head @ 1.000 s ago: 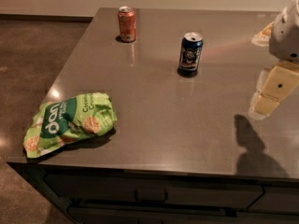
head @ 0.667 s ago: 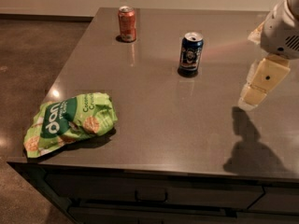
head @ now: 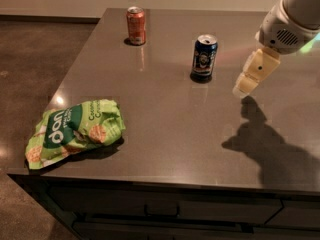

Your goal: Move pepsi can near green rice chip bag

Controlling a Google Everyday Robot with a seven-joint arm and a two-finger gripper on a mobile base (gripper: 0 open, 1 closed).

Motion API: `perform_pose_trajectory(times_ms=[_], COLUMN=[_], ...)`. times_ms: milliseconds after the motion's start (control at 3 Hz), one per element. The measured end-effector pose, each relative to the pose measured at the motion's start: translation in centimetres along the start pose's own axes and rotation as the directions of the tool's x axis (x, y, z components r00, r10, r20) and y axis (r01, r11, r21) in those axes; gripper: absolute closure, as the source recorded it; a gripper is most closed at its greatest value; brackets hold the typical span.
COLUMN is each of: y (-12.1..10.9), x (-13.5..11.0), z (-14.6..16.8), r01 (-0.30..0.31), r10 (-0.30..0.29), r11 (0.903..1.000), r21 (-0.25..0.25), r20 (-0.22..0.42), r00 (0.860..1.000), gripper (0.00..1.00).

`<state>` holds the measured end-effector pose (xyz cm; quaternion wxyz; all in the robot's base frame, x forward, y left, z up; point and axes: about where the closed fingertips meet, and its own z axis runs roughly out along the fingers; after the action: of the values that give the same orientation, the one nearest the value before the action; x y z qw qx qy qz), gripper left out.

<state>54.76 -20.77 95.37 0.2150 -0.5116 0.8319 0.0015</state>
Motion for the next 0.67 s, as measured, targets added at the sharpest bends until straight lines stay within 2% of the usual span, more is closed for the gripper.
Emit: perform_pose_trajectory(times_ms=[667], y=[-4.1], x=[-2.6], z=[3.2], r01=[-0.082], r10=[0.082], r11=[0.9966], r21=[-0.003], r20=[0.066], r00=[0.994], gripper=[0.00])
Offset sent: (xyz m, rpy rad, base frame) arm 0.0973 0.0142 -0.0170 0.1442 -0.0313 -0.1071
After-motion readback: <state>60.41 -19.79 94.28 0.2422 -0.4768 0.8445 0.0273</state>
